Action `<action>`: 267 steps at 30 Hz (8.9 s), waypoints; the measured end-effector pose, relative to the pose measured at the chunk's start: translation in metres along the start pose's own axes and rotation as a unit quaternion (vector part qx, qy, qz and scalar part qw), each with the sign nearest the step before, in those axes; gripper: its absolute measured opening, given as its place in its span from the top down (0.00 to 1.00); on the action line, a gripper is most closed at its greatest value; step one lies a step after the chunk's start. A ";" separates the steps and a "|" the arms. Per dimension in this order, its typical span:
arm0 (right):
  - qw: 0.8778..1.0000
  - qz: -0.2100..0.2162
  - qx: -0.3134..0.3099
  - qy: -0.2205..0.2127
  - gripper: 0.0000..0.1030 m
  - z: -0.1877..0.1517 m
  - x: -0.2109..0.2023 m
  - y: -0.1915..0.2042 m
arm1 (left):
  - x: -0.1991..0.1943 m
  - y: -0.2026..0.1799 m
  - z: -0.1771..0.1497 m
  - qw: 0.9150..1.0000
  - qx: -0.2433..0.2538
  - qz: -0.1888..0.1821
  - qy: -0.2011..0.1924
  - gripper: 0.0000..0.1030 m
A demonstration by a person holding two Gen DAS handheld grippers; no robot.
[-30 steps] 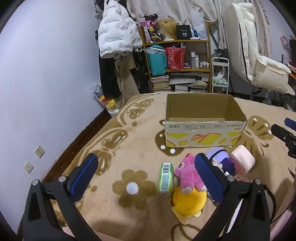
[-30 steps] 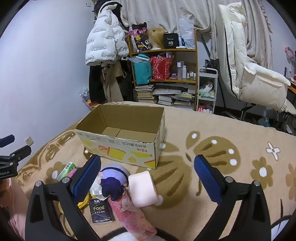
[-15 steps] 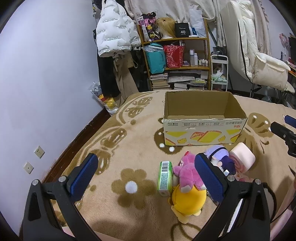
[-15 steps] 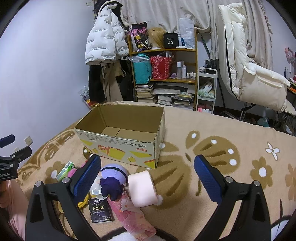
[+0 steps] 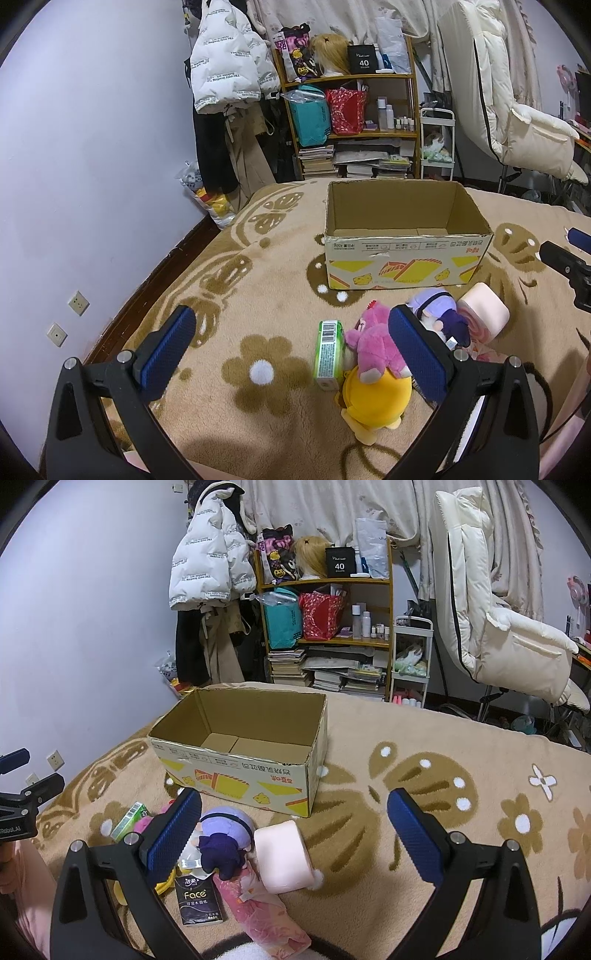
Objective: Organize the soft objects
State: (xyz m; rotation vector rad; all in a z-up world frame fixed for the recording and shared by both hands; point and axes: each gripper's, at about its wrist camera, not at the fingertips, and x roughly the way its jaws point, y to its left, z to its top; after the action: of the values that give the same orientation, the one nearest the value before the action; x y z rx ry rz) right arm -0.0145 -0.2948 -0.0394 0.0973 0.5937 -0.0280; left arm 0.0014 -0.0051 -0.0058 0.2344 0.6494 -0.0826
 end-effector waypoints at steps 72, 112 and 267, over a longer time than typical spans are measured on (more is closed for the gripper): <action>1.000 0.002 -0.003 0.031 0.00 -0.015 0.014 0.000 | 0.043 -0.015 -0.002 0.994 0.031 -0.040 0.100 0.00; 0.982 0.005 0.004 0.190 0.00 -0.036 0.131 0.001 | 0.188 -0.003 -0.024 0.953 -0.015 -0.038 0.301 0.00; 0.985 0.120 0.050 0.113 0.00 -0.015 0.075 0.010 | 0.113 -0.023 -0.001 0.975 -0.023 -0.071 0.211 0.01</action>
State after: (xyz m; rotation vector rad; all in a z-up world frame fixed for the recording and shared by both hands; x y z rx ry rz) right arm 0.0395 -0.2831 -0.0926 0.2728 0.8046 0.1902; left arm 0.0869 -0.0275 -0.0792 0.1604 1.0901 -0.1582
